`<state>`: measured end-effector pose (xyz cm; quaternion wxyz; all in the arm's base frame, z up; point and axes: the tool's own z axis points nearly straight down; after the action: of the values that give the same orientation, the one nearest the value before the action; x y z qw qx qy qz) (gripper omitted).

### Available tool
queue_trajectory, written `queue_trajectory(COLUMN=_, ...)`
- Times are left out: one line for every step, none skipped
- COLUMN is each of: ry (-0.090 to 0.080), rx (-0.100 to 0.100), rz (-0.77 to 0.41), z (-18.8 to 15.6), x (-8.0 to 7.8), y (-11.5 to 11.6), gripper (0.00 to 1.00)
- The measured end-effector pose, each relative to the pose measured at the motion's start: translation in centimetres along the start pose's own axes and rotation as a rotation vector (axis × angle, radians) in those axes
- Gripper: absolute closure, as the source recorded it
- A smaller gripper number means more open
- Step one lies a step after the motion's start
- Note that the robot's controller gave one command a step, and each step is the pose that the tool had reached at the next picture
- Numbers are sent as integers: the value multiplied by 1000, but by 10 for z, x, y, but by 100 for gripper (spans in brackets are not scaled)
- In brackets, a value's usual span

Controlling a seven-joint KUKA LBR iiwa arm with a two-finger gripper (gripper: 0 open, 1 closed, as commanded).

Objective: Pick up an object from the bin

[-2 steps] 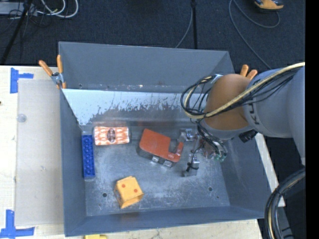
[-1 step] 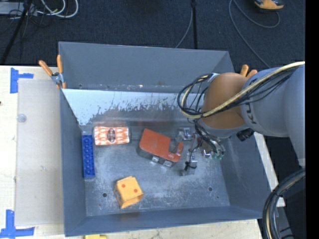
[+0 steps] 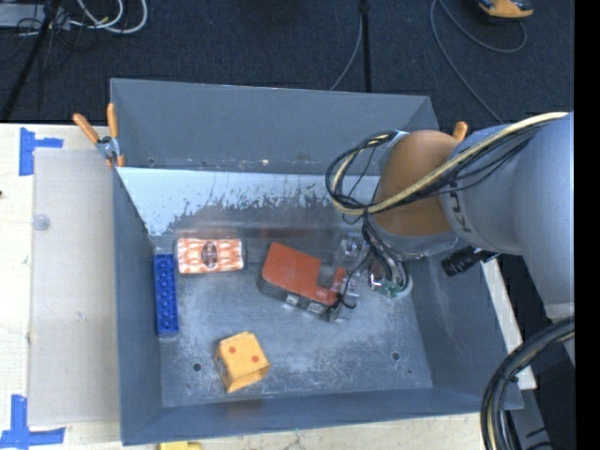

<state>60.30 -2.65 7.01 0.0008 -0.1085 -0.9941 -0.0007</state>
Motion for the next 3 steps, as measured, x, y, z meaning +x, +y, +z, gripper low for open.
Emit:
queue_trajectory(ry=4, rx=6, rz=-22, z=-2, x=2, y=31, gripper=0)
queue_trajectory(ry=-1, rx=-1, rz=11, z=-5, x=4, y=66, gripper=0)
queue_trajectory(ry=-1, rx=8, rz=-259, z=-3, x=5, y=86, gripper=100)
